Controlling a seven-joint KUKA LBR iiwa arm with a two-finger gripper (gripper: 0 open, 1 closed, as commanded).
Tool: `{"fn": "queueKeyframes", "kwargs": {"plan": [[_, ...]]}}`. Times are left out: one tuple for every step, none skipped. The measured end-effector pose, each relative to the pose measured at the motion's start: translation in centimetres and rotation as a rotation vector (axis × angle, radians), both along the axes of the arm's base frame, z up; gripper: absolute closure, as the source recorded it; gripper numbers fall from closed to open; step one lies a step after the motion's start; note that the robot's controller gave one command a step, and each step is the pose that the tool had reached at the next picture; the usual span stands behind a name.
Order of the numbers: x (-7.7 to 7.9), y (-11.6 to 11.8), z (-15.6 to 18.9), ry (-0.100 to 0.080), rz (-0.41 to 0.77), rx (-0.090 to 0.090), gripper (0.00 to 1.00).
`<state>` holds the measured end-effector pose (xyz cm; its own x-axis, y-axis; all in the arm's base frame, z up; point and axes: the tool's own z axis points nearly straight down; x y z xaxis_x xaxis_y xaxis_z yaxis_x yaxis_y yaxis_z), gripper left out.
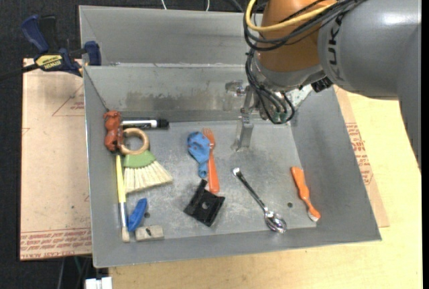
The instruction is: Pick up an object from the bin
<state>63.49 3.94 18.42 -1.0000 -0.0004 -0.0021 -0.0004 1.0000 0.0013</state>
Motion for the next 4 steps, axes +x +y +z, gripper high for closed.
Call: {"fn": "queueKeyframes", "kwargs": {"plan": [[-0.3, 3.6, -7.7, -0.001, -0.179, 0.002, 0.0], [-1.0, 5.2, -7.2, -0.005, -0.148, 0.0, 0.0], [-0.7, 5.4, -7.3, -0.002, -0.203, 0.003, 0.0], [-0.8, 3.6, -11.6, -0.005, -0.261, 0.004, 0.0]]}}
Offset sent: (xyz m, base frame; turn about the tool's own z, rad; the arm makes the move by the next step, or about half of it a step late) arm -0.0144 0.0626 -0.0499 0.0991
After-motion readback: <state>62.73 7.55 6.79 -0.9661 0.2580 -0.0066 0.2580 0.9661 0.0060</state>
